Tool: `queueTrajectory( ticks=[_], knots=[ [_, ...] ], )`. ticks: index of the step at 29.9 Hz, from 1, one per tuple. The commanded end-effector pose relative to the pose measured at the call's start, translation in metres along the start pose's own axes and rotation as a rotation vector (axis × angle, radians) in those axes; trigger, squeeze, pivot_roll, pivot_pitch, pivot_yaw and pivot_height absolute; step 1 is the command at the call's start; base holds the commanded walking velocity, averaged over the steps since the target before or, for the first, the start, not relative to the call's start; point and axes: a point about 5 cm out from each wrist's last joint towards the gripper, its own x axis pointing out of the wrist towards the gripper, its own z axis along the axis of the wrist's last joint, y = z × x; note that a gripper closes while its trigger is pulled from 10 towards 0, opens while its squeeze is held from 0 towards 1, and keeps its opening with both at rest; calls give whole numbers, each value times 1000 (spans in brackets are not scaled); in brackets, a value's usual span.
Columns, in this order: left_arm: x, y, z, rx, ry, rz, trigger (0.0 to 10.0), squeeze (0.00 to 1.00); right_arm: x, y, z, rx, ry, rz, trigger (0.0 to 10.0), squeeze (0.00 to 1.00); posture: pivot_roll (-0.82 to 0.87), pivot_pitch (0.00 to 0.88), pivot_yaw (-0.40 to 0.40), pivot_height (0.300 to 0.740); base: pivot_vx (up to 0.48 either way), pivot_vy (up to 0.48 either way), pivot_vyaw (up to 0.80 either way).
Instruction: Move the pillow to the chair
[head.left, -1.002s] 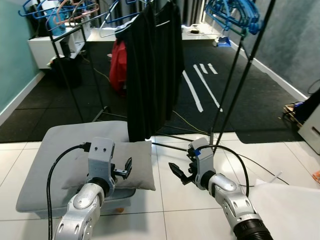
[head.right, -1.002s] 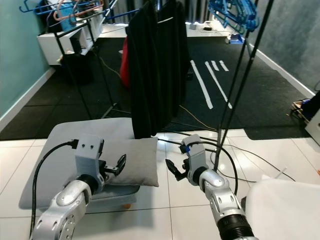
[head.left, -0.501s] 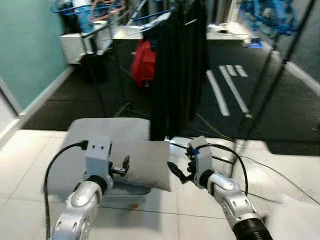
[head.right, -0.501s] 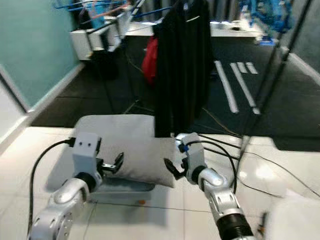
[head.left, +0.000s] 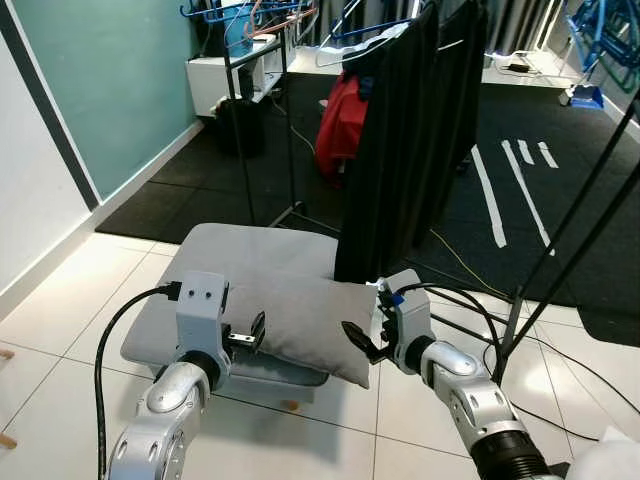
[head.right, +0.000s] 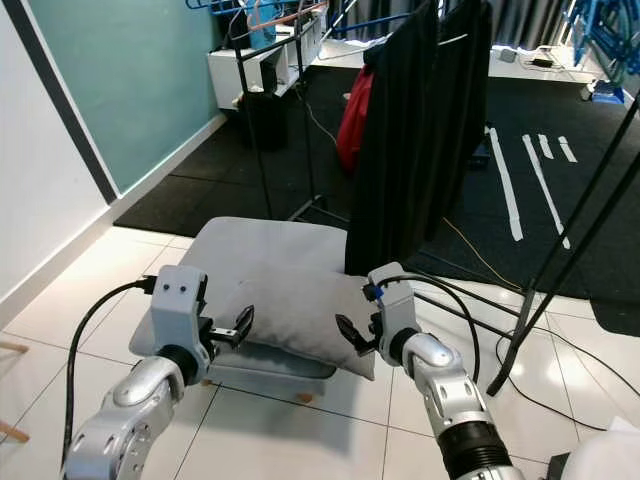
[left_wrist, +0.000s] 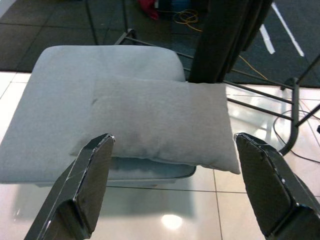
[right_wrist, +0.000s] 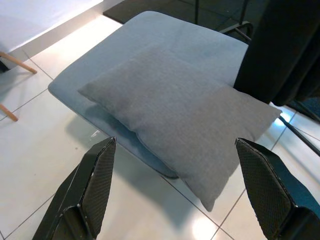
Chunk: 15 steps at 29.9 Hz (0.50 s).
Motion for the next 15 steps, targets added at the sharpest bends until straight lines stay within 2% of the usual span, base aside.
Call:
queueTrajectory(
  ticks=[1,8,15],
  knots=[
    [0,0,-3,-6,15,-4,10000,0,-1,0,-8,33,28,0,10000,0,-166,7,-23,740,0,0,0],
    [0,-2,-2,-17,10,-26,10000,0,-1,0,-8,29,30,5,10000,0,-169,11,-22,740,0,0,0],
    [-1,-4,0,-50,3,-15,10000,0,-2,-1,-8,15,38,7,10000,0,-174,13,-29,740,0,-446,0]
  ],
)
